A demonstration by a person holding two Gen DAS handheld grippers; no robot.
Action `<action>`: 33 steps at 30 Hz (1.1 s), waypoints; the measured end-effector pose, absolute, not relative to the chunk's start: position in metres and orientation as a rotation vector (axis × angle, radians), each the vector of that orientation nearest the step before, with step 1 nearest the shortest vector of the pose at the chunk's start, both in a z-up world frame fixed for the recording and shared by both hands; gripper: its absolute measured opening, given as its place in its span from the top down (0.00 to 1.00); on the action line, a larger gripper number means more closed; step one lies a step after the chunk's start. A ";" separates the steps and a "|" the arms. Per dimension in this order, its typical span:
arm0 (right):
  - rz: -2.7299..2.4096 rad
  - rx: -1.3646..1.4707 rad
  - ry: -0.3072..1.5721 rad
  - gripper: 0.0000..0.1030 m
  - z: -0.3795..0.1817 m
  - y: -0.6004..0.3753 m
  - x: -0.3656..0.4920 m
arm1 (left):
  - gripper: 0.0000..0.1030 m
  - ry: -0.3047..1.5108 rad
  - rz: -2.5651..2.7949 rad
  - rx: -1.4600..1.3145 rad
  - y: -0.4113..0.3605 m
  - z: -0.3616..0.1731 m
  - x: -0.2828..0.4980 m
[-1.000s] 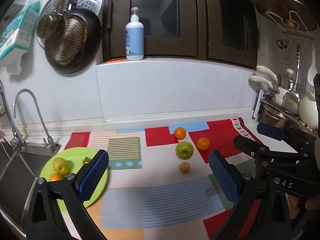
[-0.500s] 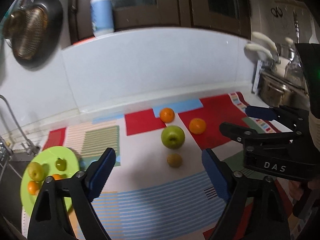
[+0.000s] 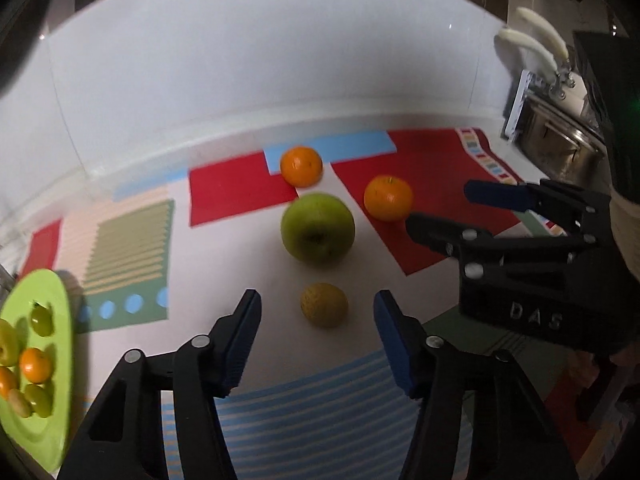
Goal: Organize fruits
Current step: 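Grasp the small brown fruit with the left tool while the right tool grasps a tangerine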
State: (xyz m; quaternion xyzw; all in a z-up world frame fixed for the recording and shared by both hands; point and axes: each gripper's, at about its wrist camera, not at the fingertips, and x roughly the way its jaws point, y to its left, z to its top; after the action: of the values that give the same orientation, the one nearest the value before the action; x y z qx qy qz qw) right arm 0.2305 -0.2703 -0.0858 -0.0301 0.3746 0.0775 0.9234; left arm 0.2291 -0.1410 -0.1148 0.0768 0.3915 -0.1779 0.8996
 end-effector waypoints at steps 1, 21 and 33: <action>0.155 -0.061 0.776 0.36 -0.088 -0.271 0.235 | 0.47 0.818 -0.371 0.158 -0.142 -0.118 0.231; 0.184 -0.076 0.860 0.58 -0.116 -0.263 0.288 | 0.72 0.846 -0.381 0.146 -0.141 -0.124 0.249; 0.161 -0.039 0.801 0.58 -0.090 -0.264 0.247 | 0.72 0.760 -0.392 0.155 -0.134 -0.095 0.227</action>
State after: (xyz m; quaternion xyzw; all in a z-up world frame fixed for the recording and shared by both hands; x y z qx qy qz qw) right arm 0.2474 -0.2636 -0.0901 -0.0189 0.3893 0.0784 0.9176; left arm 0.2272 -0.1342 -0.0945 0.0752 0.3680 -0.1899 0.9071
